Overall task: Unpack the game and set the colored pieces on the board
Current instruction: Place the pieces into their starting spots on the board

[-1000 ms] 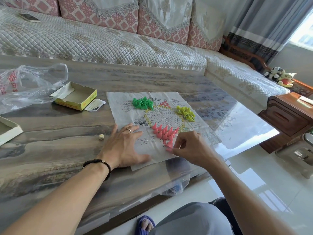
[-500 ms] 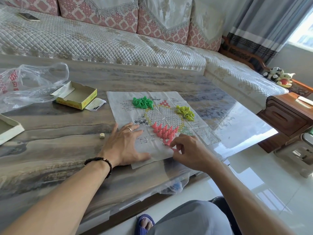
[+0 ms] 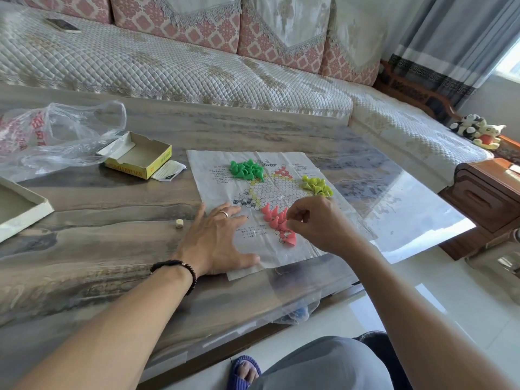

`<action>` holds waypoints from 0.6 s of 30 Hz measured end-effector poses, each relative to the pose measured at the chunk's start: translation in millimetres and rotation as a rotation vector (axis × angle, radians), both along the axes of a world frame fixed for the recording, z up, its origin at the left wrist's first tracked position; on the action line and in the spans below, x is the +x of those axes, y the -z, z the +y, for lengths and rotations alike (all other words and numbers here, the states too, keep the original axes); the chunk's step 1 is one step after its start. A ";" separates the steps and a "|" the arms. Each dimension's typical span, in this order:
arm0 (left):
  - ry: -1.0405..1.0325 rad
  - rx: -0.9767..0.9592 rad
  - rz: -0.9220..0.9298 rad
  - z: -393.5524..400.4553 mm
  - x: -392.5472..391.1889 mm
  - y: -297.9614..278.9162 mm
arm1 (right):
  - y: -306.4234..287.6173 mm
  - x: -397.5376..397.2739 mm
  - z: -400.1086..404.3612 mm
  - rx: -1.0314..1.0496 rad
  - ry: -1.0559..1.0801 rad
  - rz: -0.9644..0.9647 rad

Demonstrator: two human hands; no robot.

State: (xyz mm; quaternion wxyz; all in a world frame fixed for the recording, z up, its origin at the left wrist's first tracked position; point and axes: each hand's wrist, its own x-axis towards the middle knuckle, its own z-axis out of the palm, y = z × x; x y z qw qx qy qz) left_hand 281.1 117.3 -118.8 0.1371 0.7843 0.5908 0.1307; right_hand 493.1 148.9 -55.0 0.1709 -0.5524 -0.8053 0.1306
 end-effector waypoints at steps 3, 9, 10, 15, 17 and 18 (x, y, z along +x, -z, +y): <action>-0.002 -0.004 -0.024 0.0 0.1 -0.5 | 8.3 -3.1 2.8 0.033 -0.009 -0.070; 0.001 0.010 -0.032 0.8 -0.3 1.5 | 16.7 -5.6 2.3 0.022 -0.014 -0.104; 0.003 0.014 -0.032 0.8 -0.4 1.6 | 18.4 -5.1 3.1 0.021 -0.015 -0.110; 0.007 0.017 -0.038 0.1 -0.7 1.4 | 24.0 -4.8 4.0 0.025 -0.007 -0.122; 0.006 0.015 -0.040 0.5 -0.6 1.5 | 23.4 -2.9 2.8 0.027 0.001 -0.095; 0.007 0.015 -0.038 0.6 -0.6 1.5 | 22.2 -1.0 1.8 0.032 0.006 -0.070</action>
